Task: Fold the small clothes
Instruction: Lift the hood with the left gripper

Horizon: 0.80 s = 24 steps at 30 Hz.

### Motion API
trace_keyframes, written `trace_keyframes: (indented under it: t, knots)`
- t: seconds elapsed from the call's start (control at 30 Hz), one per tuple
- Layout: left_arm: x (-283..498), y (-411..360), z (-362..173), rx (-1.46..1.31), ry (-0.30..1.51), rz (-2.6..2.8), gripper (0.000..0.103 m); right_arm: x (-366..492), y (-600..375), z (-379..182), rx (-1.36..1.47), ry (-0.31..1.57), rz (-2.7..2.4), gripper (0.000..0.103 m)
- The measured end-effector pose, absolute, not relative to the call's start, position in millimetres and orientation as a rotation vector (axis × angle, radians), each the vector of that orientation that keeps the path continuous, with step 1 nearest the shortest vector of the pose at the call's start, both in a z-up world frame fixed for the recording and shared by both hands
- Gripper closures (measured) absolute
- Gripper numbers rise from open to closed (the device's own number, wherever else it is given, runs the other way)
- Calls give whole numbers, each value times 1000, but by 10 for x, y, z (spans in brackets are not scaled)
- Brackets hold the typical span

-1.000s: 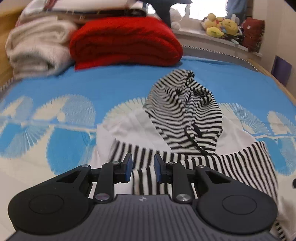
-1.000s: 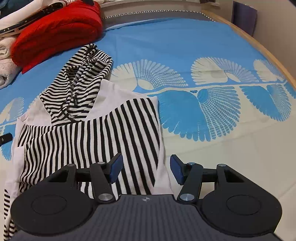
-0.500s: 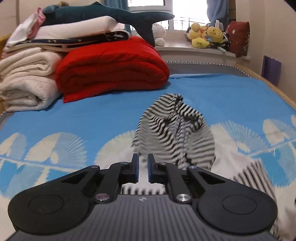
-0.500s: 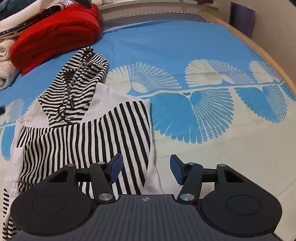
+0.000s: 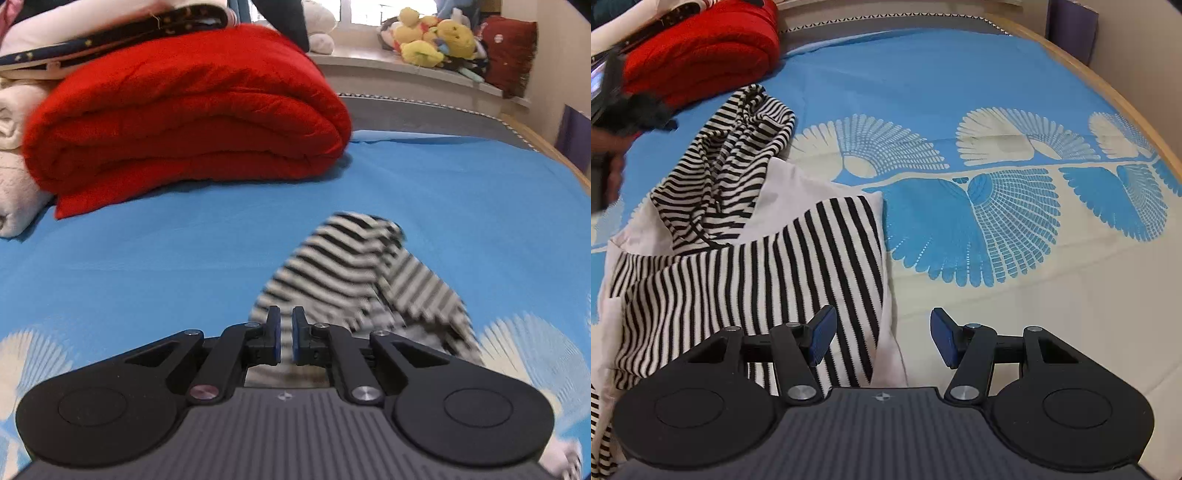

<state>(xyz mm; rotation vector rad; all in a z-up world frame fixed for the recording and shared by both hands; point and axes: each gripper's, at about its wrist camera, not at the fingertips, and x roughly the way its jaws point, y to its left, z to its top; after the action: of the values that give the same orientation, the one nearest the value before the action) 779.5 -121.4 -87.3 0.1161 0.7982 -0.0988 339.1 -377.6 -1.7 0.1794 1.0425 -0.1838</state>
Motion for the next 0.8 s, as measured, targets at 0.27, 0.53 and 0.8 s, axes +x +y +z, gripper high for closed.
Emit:
trace_keyframes:
  t: [0.27,0.53,0.8]
  knots:
    - [8702,-1365,-1331,134,861,-86,36,3456,-3794,-227,92,1092,-206,45]
    - [8821,-1408,-1480,122,877,-157,102,3538,-3744,-278,61,1111,-209,45]
    - [6821,-1134,-671,185,628,-407,102,3565,-3567,-98,74,1075,-158,45]
